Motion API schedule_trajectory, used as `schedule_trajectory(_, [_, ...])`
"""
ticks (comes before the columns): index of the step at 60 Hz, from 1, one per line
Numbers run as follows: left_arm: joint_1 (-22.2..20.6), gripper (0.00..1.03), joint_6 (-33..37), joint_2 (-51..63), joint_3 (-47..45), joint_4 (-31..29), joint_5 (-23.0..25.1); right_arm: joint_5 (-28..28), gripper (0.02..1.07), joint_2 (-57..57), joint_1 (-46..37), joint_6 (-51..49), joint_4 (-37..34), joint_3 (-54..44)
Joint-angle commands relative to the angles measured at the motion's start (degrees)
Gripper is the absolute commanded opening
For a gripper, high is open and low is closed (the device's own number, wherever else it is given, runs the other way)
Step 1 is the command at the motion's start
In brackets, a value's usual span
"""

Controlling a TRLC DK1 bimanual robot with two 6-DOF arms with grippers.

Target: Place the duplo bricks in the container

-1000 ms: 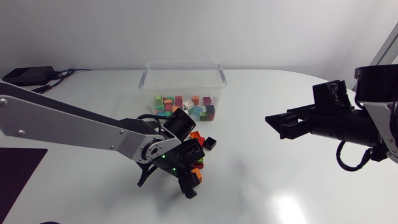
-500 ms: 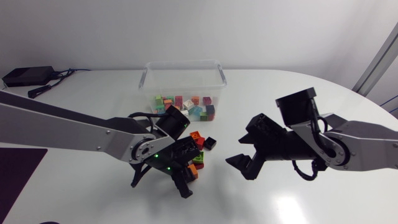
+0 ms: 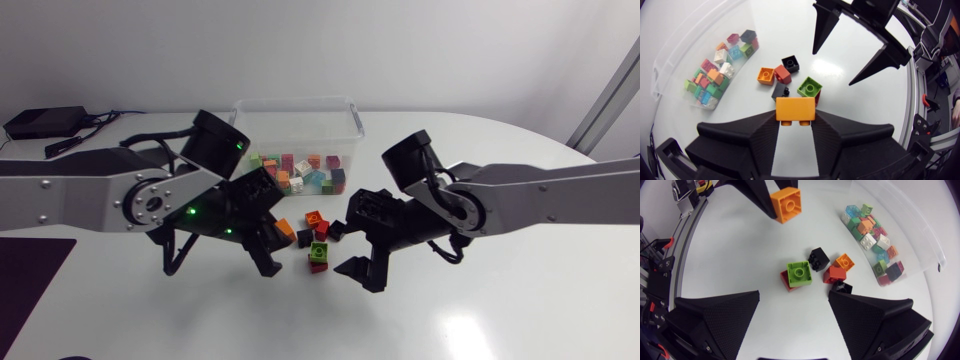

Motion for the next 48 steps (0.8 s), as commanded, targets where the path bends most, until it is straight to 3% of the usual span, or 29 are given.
schedule_trajectory(1, [1.95, 0.16, -0.77, -3.06, 0.37, -1.03, -0.02, -0.17, 1.02, 3.57, 0.68, -2.73, -0.76, 3.36])
schedule_trajectory(28, [8.45, 0.16, -1.82, -9.48, 5.03, -0.42, 0.07, 0.44, 0.98, 14.03, 2.26, -6.15, -1.90, 10.83])
schedule_trajectory(37, [9.77, 0.16, -3.41, -9.21, 6.26, 2.31, 0.07, 1.23, 0.84, 15.87, 2.53, -6.51, -1.11, 11.36])
schedule_trajectory(48, [10.12, 0.16, -4.11, -8.60, 7.75, 3.01, 0.25, 1.41, 0.52, 16.75, 2.70, -6.59, 0.82, 11.18])
